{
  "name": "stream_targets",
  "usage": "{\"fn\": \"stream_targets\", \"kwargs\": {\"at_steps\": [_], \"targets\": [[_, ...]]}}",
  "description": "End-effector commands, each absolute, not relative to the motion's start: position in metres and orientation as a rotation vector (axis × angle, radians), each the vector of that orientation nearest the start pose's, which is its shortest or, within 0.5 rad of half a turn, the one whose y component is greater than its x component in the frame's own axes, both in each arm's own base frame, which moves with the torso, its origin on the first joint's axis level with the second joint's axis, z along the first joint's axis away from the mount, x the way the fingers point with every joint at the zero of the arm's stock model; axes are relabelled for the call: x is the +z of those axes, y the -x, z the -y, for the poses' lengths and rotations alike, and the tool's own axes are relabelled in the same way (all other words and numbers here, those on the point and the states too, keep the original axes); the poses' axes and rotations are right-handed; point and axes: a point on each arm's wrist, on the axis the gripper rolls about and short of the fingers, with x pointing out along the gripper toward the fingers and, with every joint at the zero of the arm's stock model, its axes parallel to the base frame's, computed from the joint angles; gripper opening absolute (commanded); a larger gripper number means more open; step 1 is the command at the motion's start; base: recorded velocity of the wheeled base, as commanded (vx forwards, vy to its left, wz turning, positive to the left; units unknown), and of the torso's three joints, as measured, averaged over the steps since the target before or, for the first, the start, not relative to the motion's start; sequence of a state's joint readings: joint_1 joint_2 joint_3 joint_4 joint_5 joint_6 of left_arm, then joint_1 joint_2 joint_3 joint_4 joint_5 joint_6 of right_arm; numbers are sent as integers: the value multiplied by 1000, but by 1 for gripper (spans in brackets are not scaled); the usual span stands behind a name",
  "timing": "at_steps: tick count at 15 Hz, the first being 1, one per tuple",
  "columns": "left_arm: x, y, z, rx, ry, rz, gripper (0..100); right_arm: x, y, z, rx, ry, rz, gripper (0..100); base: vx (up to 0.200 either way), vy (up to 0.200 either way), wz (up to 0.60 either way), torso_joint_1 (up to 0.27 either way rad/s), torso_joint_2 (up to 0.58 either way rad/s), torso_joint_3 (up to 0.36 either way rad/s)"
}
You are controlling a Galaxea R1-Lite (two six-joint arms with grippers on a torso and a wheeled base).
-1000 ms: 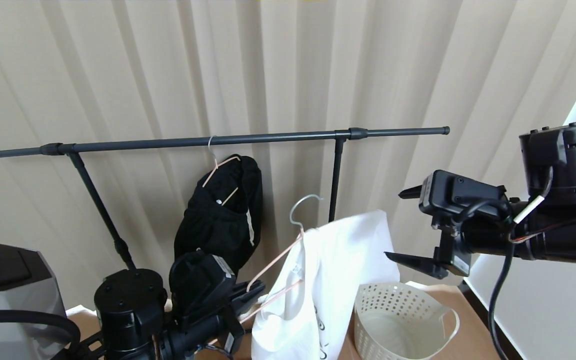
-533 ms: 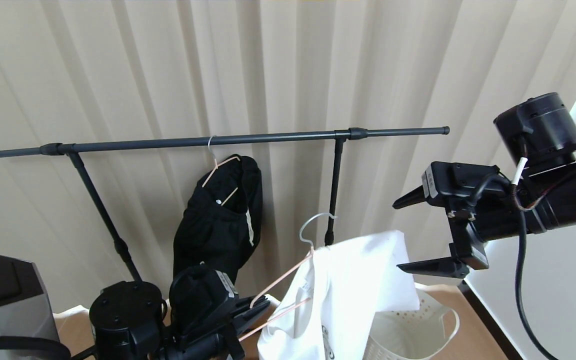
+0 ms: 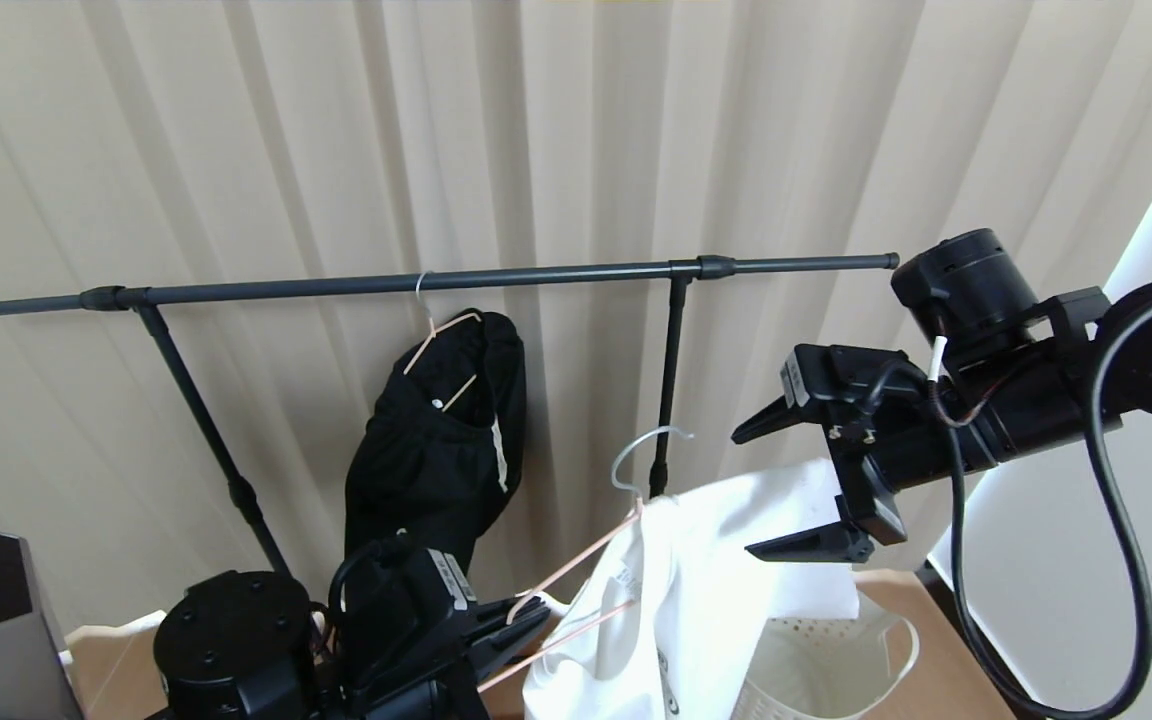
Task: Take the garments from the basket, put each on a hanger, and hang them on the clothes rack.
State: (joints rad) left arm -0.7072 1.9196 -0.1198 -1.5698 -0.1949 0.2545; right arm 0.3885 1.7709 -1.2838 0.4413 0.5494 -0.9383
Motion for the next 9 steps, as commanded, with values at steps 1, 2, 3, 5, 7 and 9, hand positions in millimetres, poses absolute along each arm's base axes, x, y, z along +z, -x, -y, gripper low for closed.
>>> {"fn": "stream_targets", "kwargs": {"at_steps": [1, 2, 3, 5, 7, 9], "targets": [[73, -173, 155, -926, -296, -111, 0, 193, -290, -135, 1251, 723, -487, 100, 0, 0, 0, 0, 0, 0], [74, -172, 156, -934, -296, -109, 0, 194, -293, -136, 1249, 724, -483, 100, 0, 0, 0, 0, 0, 0], [74, -171, 156, -938, -296, -107, 0, 196, -295, -137, 1246, 727, -477, 100, 0, 0, 0, 0, 0, 0], [74, -170, 157, -939, -296, -105, 0, 195, -298, -138, 1245, 726, -482, 100, 0, 0, 0, 0, 0, 0], [75, -169, 157, -945, -296, -102, 0, 192, -299, -140, 1250, 727, -489, 100, 0, 0, 0, 0, 0, 0], [75, -170, 158, -945, -295, -101, 0, 191, -300, -141, 1251, 726, -489, 100, 0, 0, 0, 0, 0, 0]]}}
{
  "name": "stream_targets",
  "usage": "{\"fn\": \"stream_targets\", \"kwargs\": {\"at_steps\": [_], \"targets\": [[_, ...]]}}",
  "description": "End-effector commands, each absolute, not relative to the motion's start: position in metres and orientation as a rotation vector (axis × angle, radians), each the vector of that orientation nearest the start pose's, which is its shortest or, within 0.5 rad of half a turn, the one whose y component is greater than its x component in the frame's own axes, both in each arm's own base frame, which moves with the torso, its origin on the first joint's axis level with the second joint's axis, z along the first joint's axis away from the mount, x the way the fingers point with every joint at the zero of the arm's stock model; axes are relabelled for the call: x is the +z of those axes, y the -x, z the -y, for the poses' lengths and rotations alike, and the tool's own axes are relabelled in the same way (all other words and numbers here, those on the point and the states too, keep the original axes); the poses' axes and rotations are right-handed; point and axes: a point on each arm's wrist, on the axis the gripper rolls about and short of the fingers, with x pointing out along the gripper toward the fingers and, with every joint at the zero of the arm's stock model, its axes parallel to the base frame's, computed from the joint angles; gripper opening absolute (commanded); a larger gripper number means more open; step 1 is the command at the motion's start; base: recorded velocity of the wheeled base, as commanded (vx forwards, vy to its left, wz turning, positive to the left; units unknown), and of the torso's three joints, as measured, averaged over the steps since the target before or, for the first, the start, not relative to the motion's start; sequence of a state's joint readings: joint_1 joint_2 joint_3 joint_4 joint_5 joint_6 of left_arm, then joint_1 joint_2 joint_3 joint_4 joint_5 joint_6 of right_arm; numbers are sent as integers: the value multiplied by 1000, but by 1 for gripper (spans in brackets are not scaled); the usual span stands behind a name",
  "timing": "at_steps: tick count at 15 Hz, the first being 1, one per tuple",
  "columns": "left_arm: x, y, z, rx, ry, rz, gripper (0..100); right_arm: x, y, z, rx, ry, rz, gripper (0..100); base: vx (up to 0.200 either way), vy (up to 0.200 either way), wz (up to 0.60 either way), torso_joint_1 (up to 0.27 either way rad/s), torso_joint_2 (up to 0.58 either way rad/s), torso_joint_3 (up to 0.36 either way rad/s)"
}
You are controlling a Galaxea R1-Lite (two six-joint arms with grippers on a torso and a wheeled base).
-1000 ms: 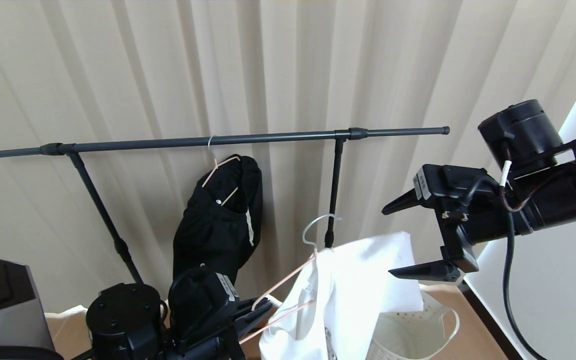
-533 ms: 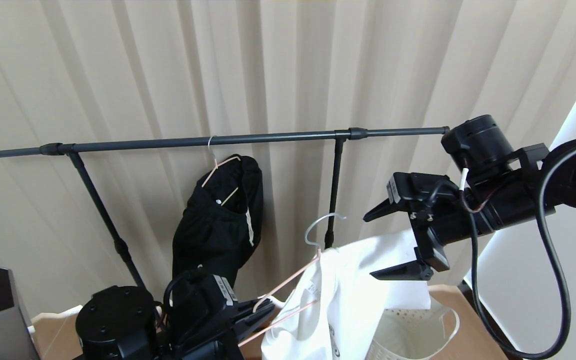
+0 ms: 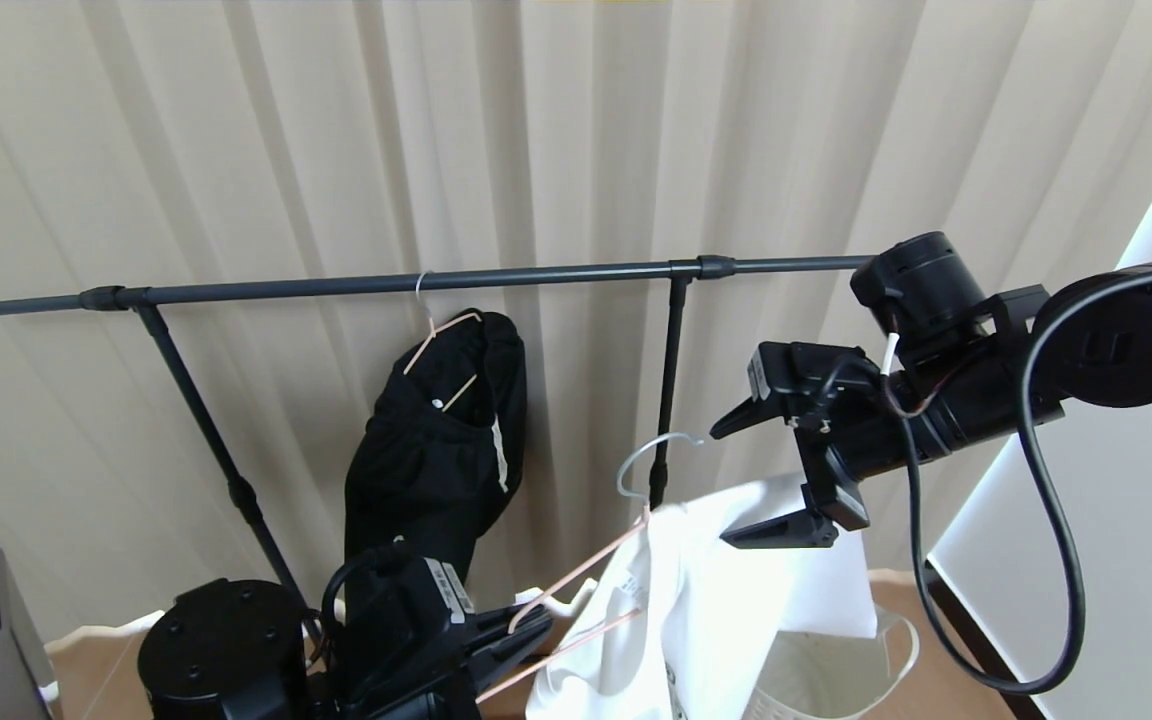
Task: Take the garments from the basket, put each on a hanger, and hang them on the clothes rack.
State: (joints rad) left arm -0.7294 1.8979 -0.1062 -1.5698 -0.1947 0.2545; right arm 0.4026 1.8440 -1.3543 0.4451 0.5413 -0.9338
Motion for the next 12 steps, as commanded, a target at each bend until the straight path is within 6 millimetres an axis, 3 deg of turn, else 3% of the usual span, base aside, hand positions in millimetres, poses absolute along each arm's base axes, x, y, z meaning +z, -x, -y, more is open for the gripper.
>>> {"fn": "stream_targets", "kwargs": {"at_steps": [1, 12], "targets": [[76, -170, 158, -943, -294, -95, 0, 191, -300, -141, 1250, 727, -489, 100, 0, 0, 0, 0, 0, 0], [82, -169, 158, -943, -284, -70, 0, 191, -301, -142, 1248, 723, -486, 100, 0, 0, 0, 0, 0, 0]]}}
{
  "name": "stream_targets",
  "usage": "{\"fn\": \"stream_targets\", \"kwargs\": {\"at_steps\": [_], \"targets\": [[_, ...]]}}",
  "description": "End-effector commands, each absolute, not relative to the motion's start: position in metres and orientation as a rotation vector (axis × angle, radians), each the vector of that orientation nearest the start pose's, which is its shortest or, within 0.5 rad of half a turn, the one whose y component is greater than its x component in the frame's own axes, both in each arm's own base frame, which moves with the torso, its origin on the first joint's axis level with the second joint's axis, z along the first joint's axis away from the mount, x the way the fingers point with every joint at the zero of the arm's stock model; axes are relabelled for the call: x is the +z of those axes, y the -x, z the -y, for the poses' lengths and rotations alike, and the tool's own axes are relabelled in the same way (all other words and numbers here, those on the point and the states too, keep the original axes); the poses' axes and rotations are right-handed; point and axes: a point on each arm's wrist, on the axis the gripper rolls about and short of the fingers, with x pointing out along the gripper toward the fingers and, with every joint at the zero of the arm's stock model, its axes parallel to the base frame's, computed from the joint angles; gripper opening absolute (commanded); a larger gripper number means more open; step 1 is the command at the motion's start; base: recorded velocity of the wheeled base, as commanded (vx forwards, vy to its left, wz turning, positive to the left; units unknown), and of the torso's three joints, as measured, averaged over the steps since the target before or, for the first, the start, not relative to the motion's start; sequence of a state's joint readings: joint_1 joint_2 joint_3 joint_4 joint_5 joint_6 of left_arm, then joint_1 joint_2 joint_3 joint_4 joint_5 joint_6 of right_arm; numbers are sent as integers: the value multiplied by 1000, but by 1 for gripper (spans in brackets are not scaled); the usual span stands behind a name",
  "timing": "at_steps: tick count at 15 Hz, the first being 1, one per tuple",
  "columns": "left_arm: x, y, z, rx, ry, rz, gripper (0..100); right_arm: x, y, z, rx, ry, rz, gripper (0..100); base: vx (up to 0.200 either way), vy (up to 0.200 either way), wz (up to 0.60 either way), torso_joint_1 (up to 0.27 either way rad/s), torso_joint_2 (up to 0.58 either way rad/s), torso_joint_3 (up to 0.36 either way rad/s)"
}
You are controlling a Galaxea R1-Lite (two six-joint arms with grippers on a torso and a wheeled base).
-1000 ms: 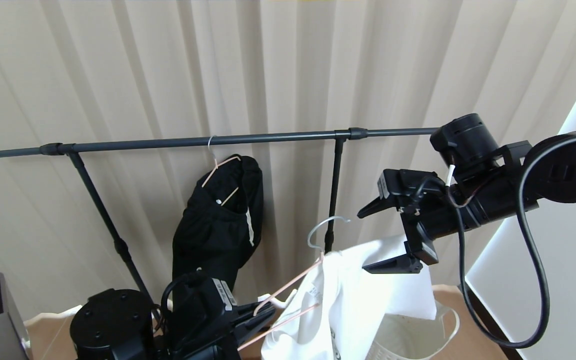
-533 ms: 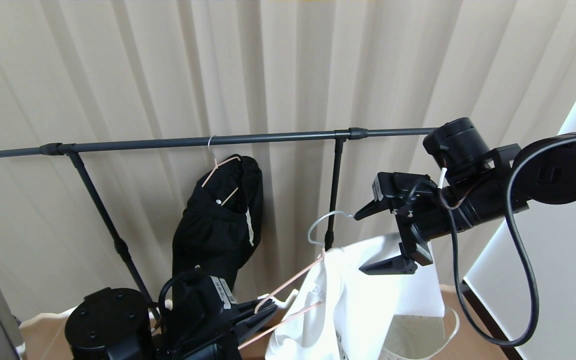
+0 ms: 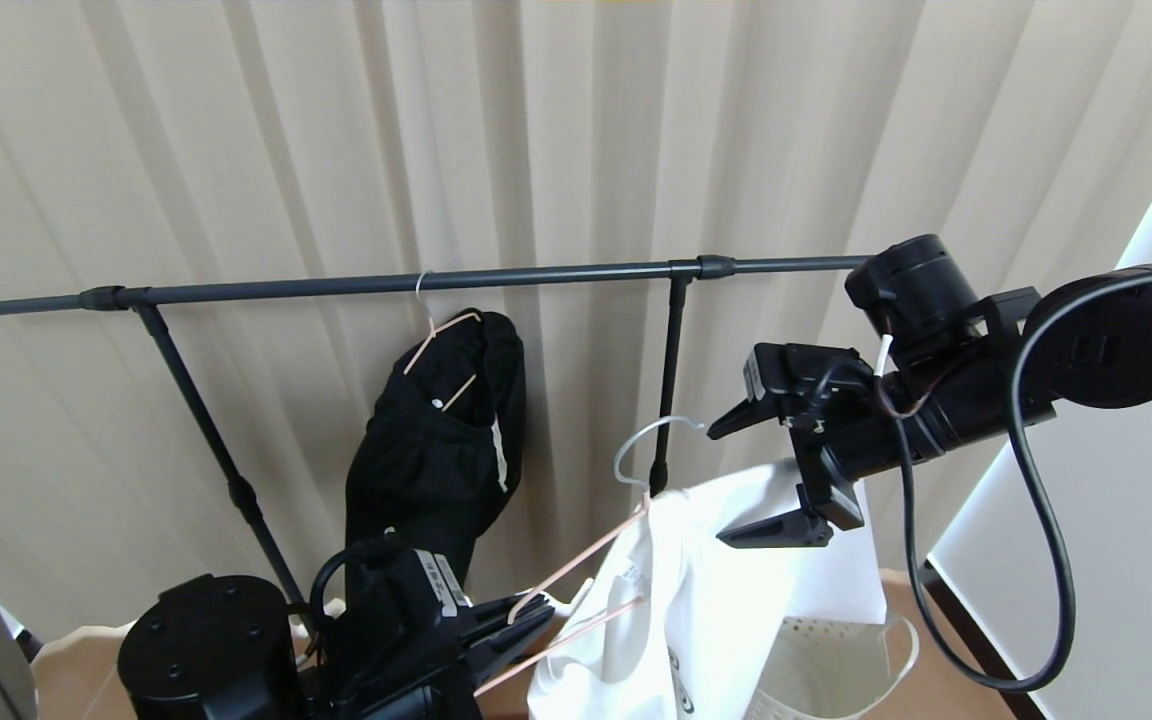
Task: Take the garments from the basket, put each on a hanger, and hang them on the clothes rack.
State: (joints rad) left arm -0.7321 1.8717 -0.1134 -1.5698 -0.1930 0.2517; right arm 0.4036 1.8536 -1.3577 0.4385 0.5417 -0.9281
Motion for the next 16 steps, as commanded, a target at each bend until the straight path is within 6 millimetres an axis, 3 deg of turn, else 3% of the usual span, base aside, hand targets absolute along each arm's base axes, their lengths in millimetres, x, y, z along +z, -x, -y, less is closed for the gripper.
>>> {"fn": "stream_targets", "kwargs": {"at_steps": [1, 4, 5, 16], "targets": [[82, -168, 158, -943, -285, -70, 0, 191, -301, -142, 1250, 724, -485, 100, 0, 0, 0, 0, 0, 0], [84, -168, 158, -942, -279, -60, 0, 188, -302, -142, 1253, 722, -494, 100, 0, 0, 0, 0, 0, 0], [84, -168, 158, -942, -277, -61, 0, 188, -302, -143, 1252, 722, -497, 0, 0, 0, 0, 0, 0, 0], [88, -171, 158, -922, -264, -42, 0, 192, -300, -142, 1248, 725, -479, 0, 0, 0, 0, 0, 0, 0]]}}
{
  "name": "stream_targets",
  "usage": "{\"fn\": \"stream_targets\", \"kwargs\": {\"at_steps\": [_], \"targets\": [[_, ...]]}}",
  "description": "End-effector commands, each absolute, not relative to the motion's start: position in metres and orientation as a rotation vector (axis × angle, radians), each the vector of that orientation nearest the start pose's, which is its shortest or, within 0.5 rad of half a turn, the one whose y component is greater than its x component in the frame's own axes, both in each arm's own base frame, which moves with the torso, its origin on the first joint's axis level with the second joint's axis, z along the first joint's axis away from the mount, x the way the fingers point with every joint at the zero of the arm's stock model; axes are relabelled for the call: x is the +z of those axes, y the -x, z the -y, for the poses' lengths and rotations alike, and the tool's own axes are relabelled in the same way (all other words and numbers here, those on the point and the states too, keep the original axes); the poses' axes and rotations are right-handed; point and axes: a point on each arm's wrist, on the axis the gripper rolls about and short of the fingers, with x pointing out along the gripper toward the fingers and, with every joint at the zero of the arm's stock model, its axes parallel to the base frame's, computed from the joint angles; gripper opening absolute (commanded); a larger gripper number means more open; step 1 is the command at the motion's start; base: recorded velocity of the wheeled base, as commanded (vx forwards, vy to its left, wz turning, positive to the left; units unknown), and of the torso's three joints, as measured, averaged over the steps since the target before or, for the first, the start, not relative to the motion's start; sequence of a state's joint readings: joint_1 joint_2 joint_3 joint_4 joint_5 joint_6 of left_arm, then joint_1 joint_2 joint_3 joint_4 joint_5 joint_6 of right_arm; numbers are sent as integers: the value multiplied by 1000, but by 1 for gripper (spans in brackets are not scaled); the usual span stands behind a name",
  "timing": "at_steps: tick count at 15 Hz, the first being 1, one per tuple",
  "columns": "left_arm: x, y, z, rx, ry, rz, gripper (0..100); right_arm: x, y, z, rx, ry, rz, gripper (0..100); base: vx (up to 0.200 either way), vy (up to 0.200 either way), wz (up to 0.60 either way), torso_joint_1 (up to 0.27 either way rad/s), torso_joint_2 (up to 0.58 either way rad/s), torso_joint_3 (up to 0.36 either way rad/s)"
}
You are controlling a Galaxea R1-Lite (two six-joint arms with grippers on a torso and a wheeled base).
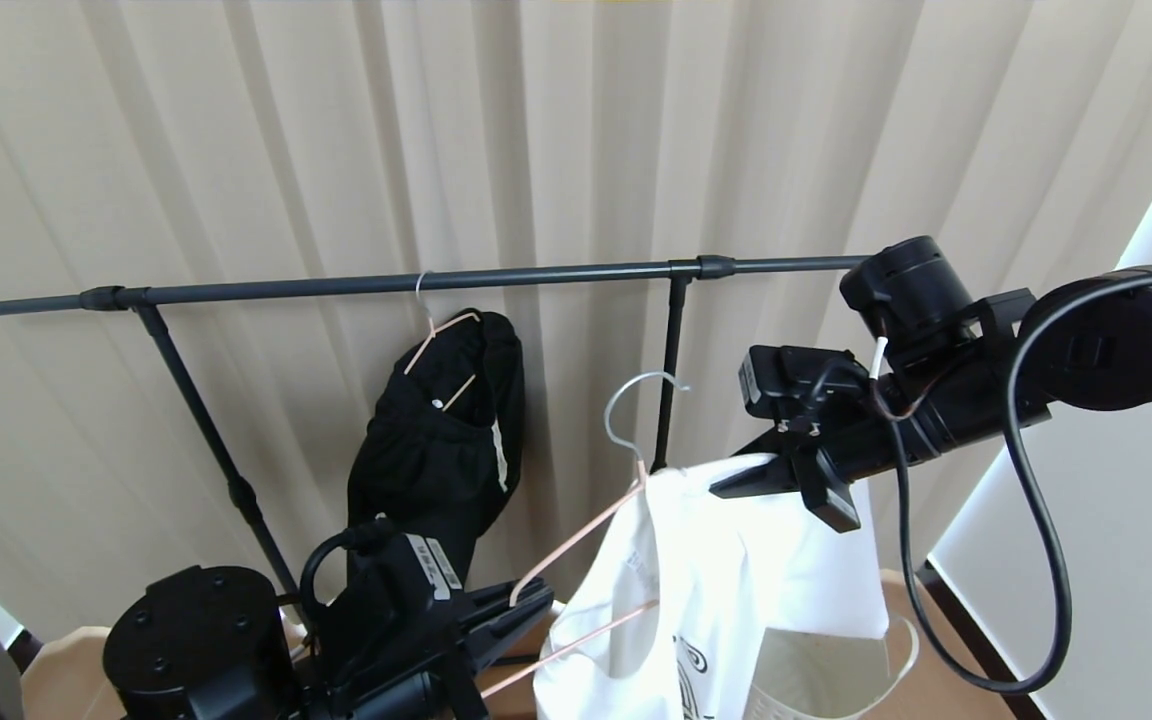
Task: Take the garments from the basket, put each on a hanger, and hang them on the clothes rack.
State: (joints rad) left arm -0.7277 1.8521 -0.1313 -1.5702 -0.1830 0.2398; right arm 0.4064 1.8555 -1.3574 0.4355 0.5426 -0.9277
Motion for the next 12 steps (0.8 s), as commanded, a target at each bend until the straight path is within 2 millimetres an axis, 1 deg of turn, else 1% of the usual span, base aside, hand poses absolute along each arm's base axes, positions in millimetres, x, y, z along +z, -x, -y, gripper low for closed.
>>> {"fn": "stream_targets", "kwargs": {"at_steps": [1, 3, 4, 7, 12], "targets": [[88, -172, 157, -916, -266, -44, 0, 193, -300, -142, 1247, 725, -477, 0, 0, 0, 0, 0, 0, 0], [88, -174, 156, -910, -265, -43, 0, 195, -299, -141, 1245, 726, -471, 0, 0, 0, 0, 0, 0, 0], [88, -174, 155, -909, -265, -43, 100, 196, -299, -141, 1244, 724, -470, 0, 0, 0, 0, 0, 0, 0], [88, -174, 153, -905, -267, -49, 100, 200, -295, -139, 1239, 726, -461, 0, 0, 0, 0, 0, 0, 0], [91, -182, 144, -889, -234, -48, 100, 210, -291, -124, 1191, 723, -443, 0, 0, 0, 0, 0, 0, 0]]}}
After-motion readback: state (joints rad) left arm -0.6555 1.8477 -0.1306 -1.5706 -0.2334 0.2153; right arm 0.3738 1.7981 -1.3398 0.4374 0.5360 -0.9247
